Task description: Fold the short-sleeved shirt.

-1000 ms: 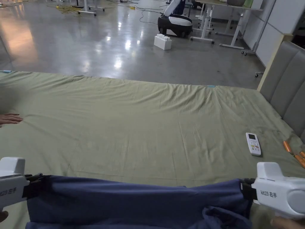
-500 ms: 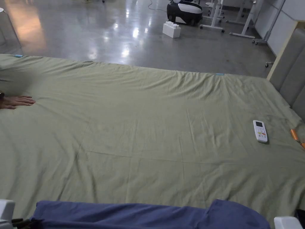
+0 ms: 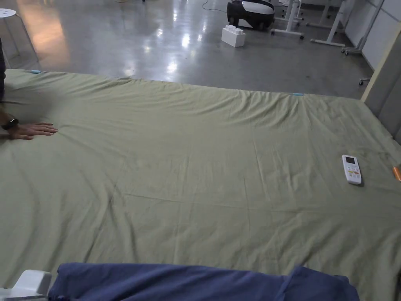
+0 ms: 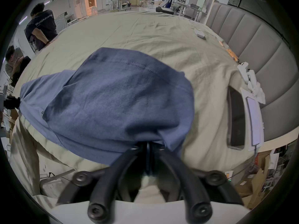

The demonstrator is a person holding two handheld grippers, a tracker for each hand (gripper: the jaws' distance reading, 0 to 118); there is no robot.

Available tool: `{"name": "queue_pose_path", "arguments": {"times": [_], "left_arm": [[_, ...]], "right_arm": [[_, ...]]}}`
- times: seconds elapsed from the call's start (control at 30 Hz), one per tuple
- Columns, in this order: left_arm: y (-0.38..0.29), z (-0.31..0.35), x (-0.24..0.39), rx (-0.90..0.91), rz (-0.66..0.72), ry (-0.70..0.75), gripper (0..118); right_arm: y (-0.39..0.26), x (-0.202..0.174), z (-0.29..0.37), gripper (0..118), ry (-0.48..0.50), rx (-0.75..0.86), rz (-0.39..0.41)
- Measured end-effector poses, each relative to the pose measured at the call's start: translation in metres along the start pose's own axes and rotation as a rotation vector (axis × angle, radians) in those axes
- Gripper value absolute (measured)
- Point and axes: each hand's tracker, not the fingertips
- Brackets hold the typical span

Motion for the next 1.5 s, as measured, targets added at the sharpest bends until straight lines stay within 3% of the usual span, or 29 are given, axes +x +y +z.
{"name": "queue_pose_path", "arguments": {"times": [0.1,0.13,0.3,0.53,0.6,0.67,0.73,0.8,0.83,0.93,1.07,1.27,1.5], "left_arm": [[0.01,0.023,0.005,0.08,0.027,-0.016,47],[0.016,0.028,0.007,0.122,0.04,-0.013,60],[0.051,0.049,0.023,0.335,0.056,0.02,62],[0.09,0.084,0.077,0.694,0.049,0.096,62],[0.094,0.093,0.09,0.789,0.055,0.113,61],[0.098,0.101,0.103,0.855,0.054,0.137,61],[0.1,0.106,0.112,0.904,0.052,0.162,57],[0.099,0.11,0.116,0.942,0.06,0.163,40],[0.098,0.11,0.119,0.947,0.062,0.173,23],[0.1,0.112,0.122,0.951,0.053,0.192,8],[0.095,0.114,0.121,0.974,0.045,0.184,1],[0.094,0.128,0.111,0.974,0.018,0.178,1],[0.091,0.114,0.035,0.637,0.088,-0.016,1]], "right_arm": [[0.013,-0.003,0.025,87,-0.129,0.003,0.045],[0.019,-0.004,0.035,98,-0.148,0.038,0.046],[0.058,-0.022,0.086,98,-0.193,0.279,0.014],[0.106,-0.068,0.121,97,-0.106,0.797,-0.105],[0.116,-0.082,0.125,92,-0.105,0.889,-0.136],[0.125,-0.095,0.129,74,-0.129,0.98,-0.14],[0.133,-0.105,0.131,48,-0.157,1.023,-0.149],[0.136,-0.11,0.13,31,-0.152,1.033,-0.158],[0.138,-0.112,0.13,24,-0.152,1.033,-0.161],[0.14,-0.116,0.129,6,-0.144,1.058,-0.164],[0.138,-0.12,0.132,0,-0.139,1.104,-0.149],[0.141,-0.123,0.138,0,-0.14,1.13,-0.118],[0.14,-0.118,0.125,0,-0.118,1.067,-0.091]]}}
